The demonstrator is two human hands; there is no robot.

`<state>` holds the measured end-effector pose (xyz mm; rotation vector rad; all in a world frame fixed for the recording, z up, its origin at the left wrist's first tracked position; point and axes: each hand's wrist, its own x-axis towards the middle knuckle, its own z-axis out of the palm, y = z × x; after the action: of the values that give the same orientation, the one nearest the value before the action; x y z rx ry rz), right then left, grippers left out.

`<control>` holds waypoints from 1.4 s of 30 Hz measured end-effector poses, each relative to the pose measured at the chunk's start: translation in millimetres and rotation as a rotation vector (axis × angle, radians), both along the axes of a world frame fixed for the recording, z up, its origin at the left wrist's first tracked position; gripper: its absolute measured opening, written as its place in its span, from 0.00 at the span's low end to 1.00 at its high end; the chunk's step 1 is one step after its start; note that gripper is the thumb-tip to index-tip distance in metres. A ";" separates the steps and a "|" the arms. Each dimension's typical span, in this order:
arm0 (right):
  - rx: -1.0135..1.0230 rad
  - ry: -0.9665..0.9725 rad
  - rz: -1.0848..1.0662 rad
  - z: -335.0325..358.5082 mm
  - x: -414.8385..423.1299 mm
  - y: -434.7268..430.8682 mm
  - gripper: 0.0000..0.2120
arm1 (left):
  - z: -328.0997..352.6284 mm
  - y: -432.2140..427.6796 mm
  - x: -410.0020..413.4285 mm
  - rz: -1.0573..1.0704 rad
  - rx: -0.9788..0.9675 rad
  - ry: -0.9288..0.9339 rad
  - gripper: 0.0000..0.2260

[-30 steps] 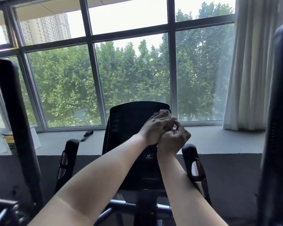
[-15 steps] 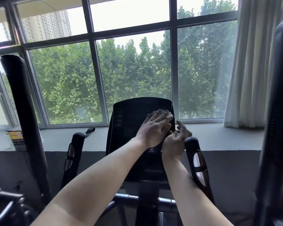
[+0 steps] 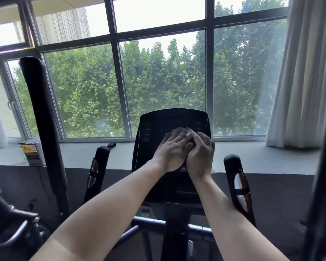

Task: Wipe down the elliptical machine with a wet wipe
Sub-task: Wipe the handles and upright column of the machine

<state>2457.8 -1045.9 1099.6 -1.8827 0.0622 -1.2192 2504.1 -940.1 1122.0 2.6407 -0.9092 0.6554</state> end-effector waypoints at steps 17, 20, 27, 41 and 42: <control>-0.273 0.102 -0.030 -7.1 15.1 8.1 0.22 | -14.0 45.0 4.0 0.359 -0.214 0.004 0.29; -0.260 0.090 -0.025 -7.0 15.8 8.2 0.22 | -17.3 53.0 5.2 0.270 -0.308 -0.037 0.27; -0.159 0.002 0.003 -7.4 14.5 5.1 0.22 | -1.7 52.8 18.3 0.394 -0.336 0.140 0.31; 0.246 -0.034 0.130 -15.8 -21.0 -7.6 0.24 | -32.6 16.7 -35.2 0.172 -0.182 -0.040 0.27; 0.318 -0.029 0.155 -15.2 -22.4 -8.7 0.24 | -33.6 9.2 -38.1 0.112 -0.172 -0.036 0.27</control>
<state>2435.4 -1054.5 1084.3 -1.5643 0.0874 -1.0620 2466.0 -930.9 1088.4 2.5470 -0.6848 0.7742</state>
